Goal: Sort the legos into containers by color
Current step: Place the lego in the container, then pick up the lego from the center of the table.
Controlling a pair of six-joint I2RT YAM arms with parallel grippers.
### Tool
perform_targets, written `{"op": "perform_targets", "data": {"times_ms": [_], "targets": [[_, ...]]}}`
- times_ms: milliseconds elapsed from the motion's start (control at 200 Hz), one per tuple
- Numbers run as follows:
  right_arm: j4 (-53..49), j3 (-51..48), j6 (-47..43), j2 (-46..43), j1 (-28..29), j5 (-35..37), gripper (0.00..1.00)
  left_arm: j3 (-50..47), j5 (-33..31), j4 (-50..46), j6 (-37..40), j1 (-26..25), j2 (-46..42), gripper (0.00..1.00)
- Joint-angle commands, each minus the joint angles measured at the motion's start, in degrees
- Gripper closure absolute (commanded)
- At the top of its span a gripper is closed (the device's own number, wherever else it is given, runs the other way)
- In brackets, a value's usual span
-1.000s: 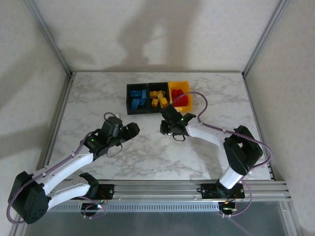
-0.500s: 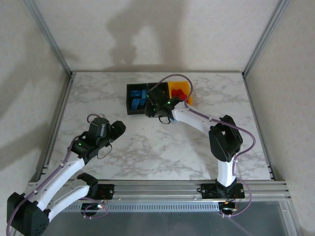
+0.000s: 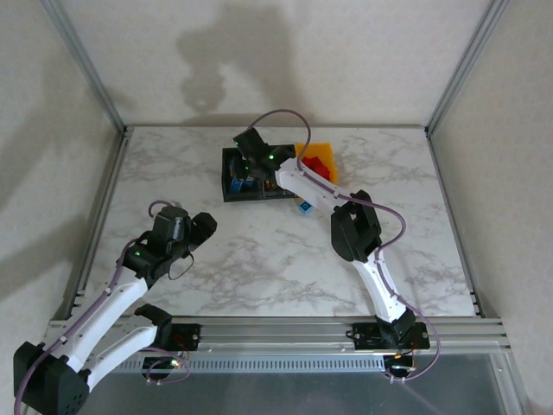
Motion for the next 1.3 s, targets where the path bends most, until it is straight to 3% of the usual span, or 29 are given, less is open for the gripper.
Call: {"op": "perform_targets", "data": {"times_ms": [0, 205, 491, 626, 921, 1056, 1297], "targets": [[-1.00, 4.62, -0.18, 4.00, -2.21, -3.13, 0.75, 1.20, 0.71, -1.59, -0.06, 0.58, -1.21, 0.27], [3.22, 9.43, 1.57, 8.84, -4.37, -8.74, 0.74, 0.52, 1.06, -1.53, -0.14, 0.63, -1.12, 0.27], [4.63, 11.74, 2.59, 11.33, -5.95, -9.32, 0.66, 0.44, 0.89, -1.88, -0.42, 0.68, -2.04, 0.27], [4.68, 11.91, 3.03, 11.51, -5.95, -9.28, 0.58, 0.52, 0.87, -1.84, -0.49, 0.65, -2.04, 0.27], [4.11, 10.69, 2.05, 8.82, -5.79, -8.32, 0.56, 0.61, 1.75, -1.09, -0.62, 0.67, -1.87, 0.27], [7.35, 0.69, -1.57, -0.69, -3.80, -3.80, 0.52, 0.46, 3.93, 0.86, 0.79, 0.38, -1.38, 0.27], [13.75, -27.77, -0.65, -23.08, -3.03, 2.97, 0.43, 1.13, 6.37, 5.32, 1.98, -1.13, 1.84, 0.26]]}}
